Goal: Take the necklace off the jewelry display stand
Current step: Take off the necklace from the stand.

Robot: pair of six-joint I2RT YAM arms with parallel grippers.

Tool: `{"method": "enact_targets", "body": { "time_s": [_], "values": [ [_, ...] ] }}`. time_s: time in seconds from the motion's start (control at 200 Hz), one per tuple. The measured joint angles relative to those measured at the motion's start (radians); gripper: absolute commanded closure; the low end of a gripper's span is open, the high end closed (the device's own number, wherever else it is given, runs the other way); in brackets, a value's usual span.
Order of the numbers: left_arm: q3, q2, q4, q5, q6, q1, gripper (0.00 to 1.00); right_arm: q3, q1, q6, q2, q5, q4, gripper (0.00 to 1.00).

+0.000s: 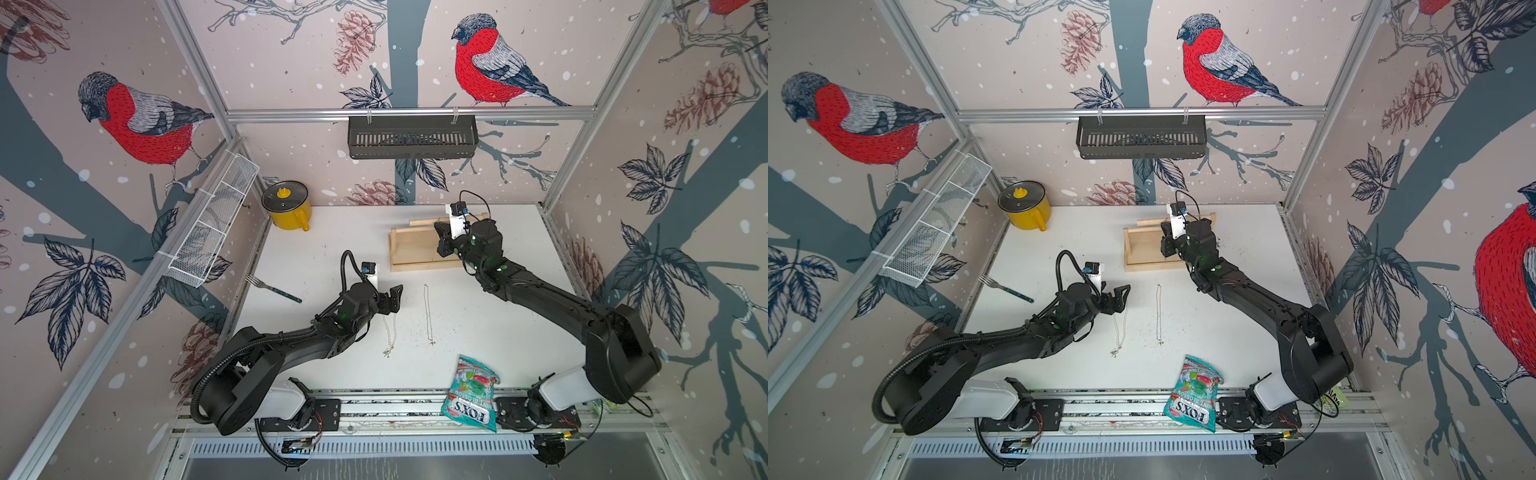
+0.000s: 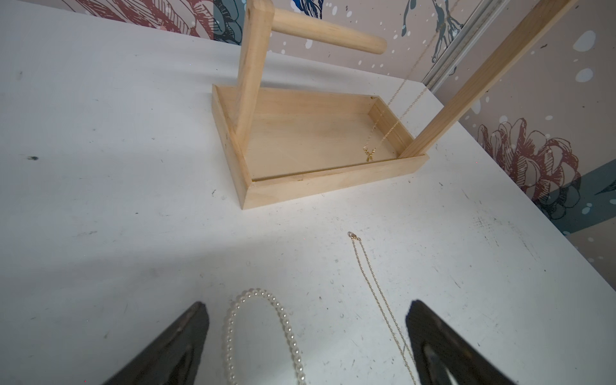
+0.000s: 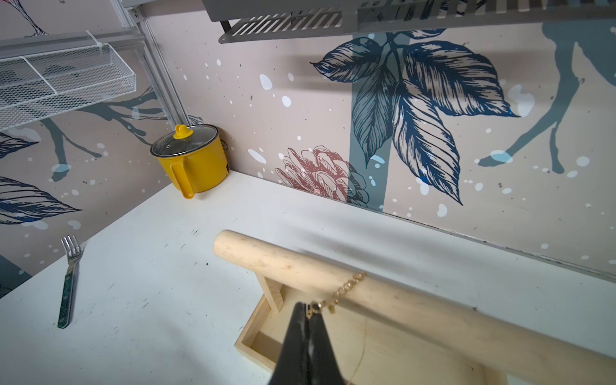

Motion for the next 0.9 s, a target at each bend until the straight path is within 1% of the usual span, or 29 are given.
{"method": "enact_targets", "body": {
  "time_s": [0.115, 0.225, 0.42, 0.61, 0.625, 0.64, 0.675, 0.9],
  "values": [
    [0.009, 0.026, 0.011, 0.014, 0.007, 0.005, 0.08, 0.008, 0.014, 0.0, 0.014, 0.0, 0.0, 0.99],
    [0.021, 0.055, 0.013, 0.025, 0.019, 0.01, 0.12, 0.019, 0.027, 0.001, 0.029, 0.0, 0.001, 0.99],
    [0.056, 0.092, 0.012, 0.066, 0.027, 0.025, 0.12, 0.041, 0.05, 0.001, 0.05, 0.0, 0.003, 0.99],
    [0.073, 0.129, 0.01, 0.069, 0.053, 0.03, 0.09, 0.064, 0.064, 0.001, 0.068, 0.001, 0.004, 0.99],
    [0.074, 0.133, 0.01, 0.069, 0.053, 0.03, 0.08, 0.065, 0.066, 0.001, 0.069, 0.001, 0.004, 0.99],
    [0.075, 0.135, 0.01, 0.069, 0.053, 0.03, 0.03, 0.066, 0.066, 0.001, 0.07, 0.001, 0.003, 0.99],
    [0.079, 0.143, 0.01, 0.069, 0.057, 0.031, 0.03, 0.069, 0.068, 0.001, 0.073, 0.001, 0.004, 0.99],
    [0.114, 0.207, 0.009, 0.111, 0.078, 0.056, 0.1, 0.087, 0.082, 0.0, 0.087, 0.001, 0.005, 0.99]
  ]
}}
